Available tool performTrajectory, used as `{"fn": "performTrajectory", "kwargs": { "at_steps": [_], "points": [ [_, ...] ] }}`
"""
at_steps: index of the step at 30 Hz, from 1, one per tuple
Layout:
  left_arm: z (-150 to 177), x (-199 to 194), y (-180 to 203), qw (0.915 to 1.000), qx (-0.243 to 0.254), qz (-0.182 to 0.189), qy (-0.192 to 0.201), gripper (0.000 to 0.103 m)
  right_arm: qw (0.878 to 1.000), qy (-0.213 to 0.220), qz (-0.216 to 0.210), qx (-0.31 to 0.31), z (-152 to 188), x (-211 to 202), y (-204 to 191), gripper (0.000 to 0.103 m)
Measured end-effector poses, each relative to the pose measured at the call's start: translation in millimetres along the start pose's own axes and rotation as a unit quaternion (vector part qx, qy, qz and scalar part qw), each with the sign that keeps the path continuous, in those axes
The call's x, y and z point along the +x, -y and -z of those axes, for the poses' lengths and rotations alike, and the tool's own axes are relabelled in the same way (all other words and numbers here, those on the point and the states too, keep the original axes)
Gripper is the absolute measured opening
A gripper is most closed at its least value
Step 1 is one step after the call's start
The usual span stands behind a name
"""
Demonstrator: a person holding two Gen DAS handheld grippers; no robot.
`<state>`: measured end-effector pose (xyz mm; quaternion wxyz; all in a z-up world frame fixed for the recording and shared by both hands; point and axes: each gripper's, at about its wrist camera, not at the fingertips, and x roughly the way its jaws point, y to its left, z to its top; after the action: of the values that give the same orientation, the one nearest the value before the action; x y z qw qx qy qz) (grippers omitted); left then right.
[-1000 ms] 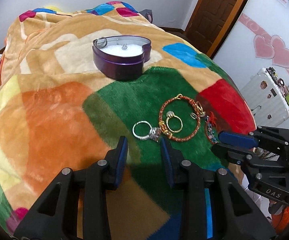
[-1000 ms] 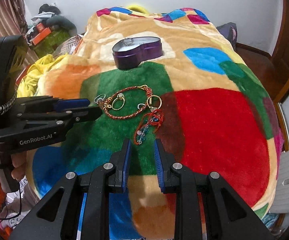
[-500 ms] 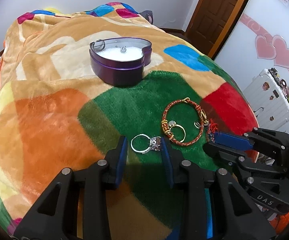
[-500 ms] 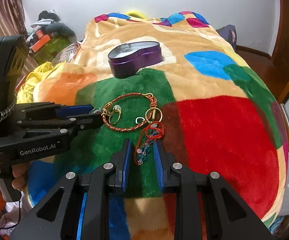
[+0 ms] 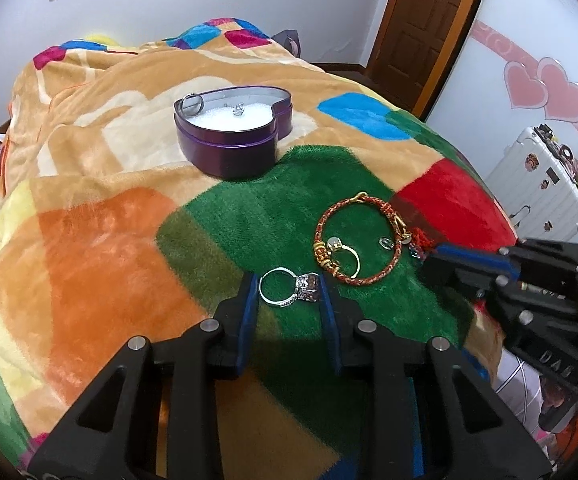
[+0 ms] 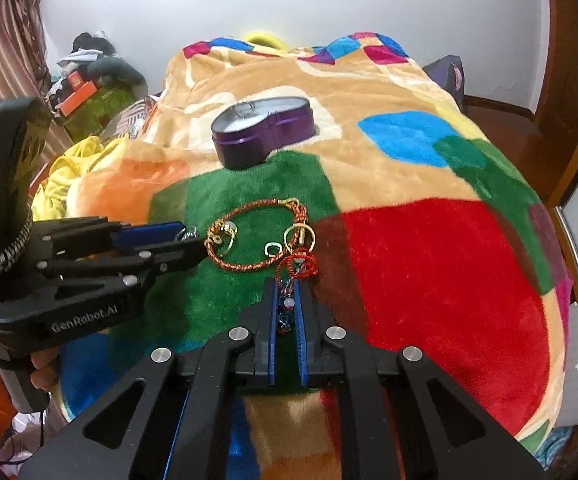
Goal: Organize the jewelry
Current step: 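Grasp the red earring with the right tool while the left tool grasps the silver stone ring, then carry the silver ring and red earring over the heart tin with both tools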
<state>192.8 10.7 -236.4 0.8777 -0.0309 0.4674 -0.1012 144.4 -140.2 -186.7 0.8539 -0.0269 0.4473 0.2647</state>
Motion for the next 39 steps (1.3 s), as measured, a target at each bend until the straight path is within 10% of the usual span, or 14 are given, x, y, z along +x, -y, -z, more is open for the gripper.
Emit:
{"fn": "performTrajectory", "kwargs": {
  "at_steps": [39],
  "points": [
    [-78.5, -67.7, -35.5, 0.9898, -0.026, -0.018, 0.139, 0.030, 0.989, 0.142, -0.028, -0.017, -95.1, -31.2, -13.7, 0.007]
  ]
}}
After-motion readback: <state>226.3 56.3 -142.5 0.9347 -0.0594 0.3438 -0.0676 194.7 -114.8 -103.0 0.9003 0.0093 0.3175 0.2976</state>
